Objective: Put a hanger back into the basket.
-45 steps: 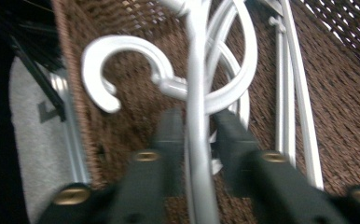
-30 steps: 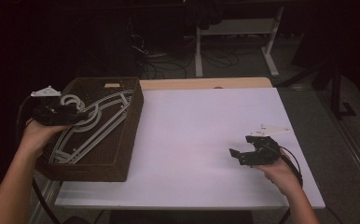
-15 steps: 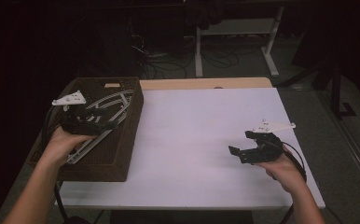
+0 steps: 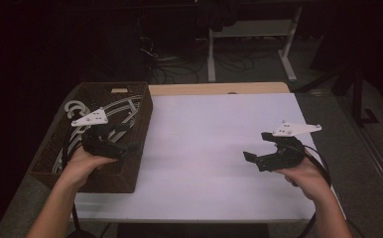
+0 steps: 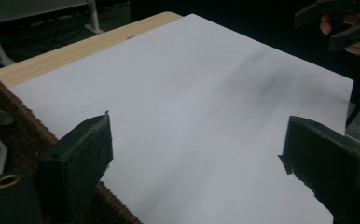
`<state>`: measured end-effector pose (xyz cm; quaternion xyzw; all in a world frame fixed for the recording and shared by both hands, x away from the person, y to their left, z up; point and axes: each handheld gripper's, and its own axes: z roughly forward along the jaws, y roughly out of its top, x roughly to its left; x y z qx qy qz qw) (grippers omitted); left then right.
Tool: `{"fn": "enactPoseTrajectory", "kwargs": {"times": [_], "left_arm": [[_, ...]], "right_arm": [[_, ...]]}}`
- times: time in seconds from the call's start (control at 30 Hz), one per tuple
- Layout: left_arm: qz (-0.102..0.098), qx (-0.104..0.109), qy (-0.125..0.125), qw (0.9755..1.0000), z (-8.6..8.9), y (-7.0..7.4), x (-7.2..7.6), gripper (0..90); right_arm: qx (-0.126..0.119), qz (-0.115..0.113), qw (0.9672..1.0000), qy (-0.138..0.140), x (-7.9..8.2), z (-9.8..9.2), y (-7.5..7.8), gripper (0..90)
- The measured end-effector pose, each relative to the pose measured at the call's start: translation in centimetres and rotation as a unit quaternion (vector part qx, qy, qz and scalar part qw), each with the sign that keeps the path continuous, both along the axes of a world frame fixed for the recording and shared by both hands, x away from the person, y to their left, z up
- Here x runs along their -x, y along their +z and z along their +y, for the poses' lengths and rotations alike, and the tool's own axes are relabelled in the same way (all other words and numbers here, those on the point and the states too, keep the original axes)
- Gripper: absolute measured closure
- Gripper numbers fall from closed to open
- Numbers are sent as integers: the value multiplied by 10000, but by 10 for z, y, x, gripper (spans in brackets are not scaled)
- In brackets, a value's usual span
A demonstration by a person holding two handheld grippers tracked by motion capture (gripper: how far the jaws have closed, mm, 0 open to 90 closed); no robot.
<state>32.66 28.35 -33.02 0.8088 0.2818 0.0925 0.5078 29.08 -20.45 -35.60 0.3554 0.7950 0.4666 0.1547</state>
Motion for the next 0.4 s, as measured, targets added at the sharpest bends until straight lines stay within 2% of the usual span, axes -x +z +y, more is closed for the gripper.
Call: {"fn": "enactPoseTrajectory", "kwargs": {"times": [0.13,0.4], "left_arm": [[8,37,-119,9999,-3,-5,2,5],[-9,24,-194,9998,-4,-7,4,4]], "right_arm": [[-24,-23,10000,22,0,-1,1,74],[-44,-29,10000,35,-1,-1,-1,72]]}}
